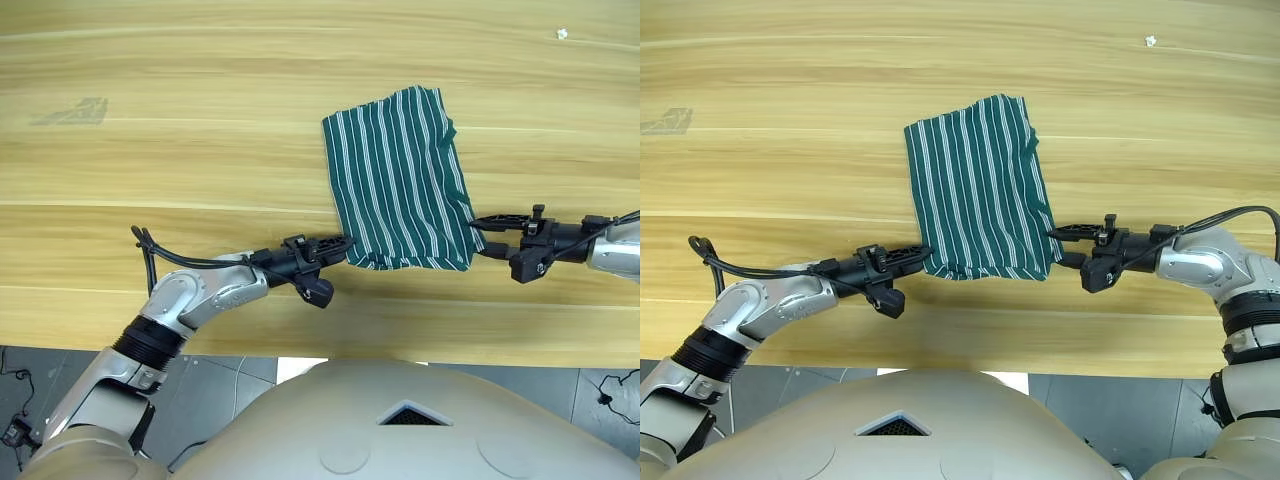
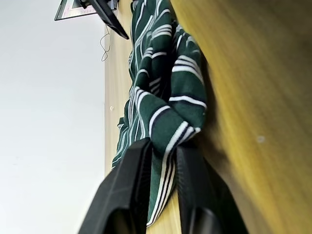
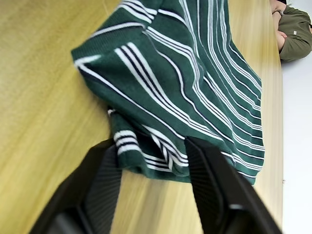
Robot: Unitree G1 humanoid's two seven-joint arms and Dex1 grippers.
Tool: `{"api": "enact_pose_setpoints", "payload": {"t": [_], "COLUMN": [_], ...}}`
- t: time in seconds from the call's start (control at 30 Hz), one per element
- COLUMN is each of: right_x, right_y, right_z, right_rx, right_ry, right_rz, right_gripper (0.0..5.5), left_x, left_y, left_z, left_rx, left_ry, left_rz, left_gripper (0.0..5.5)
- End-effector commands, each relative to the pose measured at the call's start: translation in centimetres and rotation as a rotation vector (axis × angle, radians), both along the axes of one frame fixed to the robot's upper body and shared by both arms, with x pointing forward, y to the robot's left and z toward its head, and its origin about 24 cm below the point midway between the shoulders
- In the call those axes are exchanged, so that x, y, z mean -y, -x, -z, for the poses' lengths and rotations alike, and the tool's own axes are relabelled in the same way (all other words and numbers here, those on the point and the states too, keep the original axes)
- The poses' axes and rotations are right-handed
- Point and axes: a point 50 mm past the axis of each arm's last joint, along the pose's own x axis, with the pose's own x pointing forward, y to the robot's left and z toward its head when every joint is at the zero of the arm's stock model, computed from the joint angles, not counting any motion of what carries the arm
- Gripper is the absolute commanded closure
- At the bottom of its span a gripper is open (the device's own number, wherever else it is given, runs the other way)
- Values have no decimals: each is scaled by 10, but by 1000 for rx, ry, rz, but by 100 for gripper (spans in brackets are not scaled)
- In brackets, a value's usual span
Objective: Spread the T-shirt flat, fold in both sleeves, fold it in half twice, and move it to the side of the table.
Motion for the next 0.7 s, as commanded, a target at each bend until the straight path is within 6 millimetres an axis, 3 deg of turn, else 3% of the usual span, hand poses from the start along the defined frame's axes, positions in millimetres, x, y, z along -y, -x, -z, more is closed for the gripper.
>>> {"api": "enact_pose_setpoints", "payload": {"t": [0.03, 0.27, 0.43, 0.53, 0.7], "right_x": [-3, -3, -6, -7, -20], "right_y": [1, -1, -8, -11, 0], "right_z": [3, 2, -7, -14, -31], "right_rx": [-16, -21, -22, -71, -436], "right_ry": [-15, -30, -91, -142, -302], "right_rz": [4, 19, 64, 125, 216], "right_gripper": [407, 543, 548, 548, 548], "left_x": [-12, -14, -32, -42, -50], "left_y": [19, 18, 28, 33, 30], "left_z": [29, 28, 19, 1, -38], "left_rx": [-118, -113, -178, -252, -389], "left_ry": [-151, -150, -146, -106, 34], "left_rz": [3, -13, -29, -53, -128], "left_gripper": [507, 550, 550, 550, 550]}}
